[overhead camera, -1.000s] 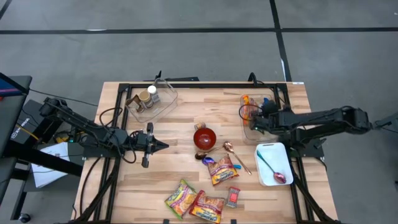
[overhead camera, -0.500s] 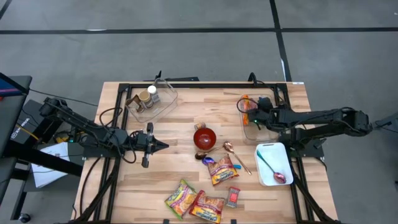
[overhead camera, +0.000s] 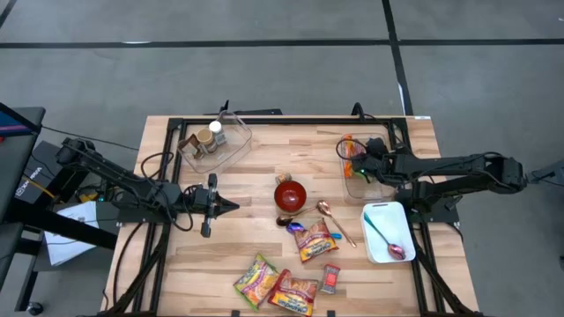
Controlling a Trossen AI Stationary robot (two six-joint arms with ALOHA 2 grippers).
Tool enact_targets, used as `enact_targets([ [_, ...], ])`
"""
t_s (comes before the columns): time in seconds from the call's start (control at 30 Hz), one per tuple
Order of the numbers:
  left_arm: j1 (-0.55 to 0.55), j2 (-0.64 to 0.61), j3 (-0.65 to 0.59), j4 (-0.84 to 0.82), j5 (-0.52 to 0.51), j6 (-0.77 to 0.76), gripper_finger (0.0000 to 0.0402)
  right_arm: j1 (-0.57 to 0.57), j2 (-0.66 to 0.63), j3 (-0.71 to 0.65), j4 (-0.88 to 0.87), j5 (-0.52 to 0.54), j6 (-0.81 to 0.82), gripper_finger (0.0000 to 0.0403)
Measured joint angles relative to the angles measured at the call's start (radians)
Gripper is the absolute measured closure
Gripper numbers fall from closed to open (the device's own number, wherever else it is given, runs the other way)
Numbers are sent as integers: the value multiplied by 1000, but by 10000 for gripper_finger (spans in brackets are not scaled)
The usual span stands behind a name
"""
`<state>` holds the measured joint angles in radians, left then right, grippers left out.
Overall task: Pick & Place Food Item
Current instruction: Put the blue noodle pack into the right transparent bin, then put the left brown spoon into the white bin
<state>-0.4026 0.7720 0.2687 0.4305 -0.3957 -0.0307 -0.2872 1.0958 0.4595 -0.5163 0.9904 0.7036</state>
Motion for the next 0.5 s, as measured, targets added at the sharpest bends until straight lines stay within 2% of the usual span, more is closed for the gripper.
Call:
enact_targets([
  [0.17,0,0,0,0,0,5,399,60,-24,0,0,102,-19,390],
  [0.33,0,0,0,0,0,27,399,142,-113,0,0,182,-58,337],
  [0.5,0,0,0,0,0,28,394,224,-241,0,2,184,-96,282],
])
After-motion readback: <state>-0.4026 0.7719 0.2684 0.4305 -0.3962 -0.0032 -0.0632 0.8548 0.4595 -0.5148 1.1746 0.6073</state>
